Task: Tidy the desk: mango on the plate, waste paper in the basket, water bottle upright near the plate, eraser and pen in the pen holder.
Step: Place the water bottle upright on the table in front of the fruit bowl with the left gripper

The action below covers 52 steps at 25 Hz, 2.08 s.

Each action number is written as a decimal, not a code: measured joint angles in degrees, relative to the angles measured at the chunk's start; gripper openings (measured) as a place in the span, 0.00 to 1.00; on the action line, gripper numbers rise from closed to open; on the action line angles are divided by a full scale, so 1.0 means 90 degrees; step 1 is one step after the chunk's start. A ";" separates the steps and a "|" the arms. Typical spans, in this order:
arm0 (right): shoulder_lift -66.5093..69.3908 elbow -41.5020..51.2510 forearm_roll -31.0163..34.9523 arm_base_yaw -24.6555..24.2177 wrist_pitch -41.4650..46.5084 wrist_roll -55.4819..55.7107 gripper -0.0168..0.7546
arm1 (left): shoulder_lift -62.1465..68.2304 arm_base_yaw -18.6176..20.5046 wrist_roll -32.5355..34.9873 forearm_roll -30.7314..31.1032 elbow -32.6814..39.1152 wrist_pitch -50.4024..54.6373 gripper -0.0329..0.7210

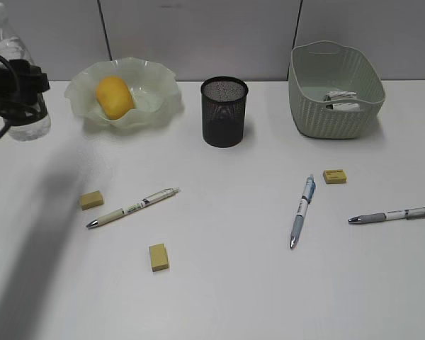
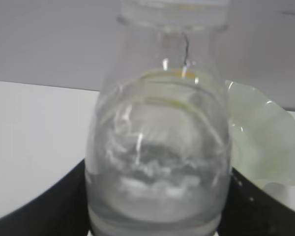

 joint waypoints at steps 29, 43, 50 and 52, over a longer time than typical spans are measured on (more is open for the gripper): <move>0.0000 0.0000 0.0000 0.0000 0.0000 -0.0003 0.76 | 0.3156 -0.0055 -0.1484 0.1385 -0.0418 -0.3448 0.72; 0.0000 0.0000 0.0000 0.0011 0.0000 -0.0009 0.76 | 0.2703 -0.0055 -0.1559 0.1357 -0.0246 -0.2924 0.89; 0.0000 0.0000 0.0000 0.0011 0.0000 -0.0005 0.76 | 0.1639 -0.0055 -0.1559 0.1272 0.0870 -0.2322 0.89; 0.0000 0.0000 0.0000 0.0011 0.0000 -0.0005 0.76 | 0.1102 -0.0055 -0.1559 0.1367 0.1121 -0.1873 0.89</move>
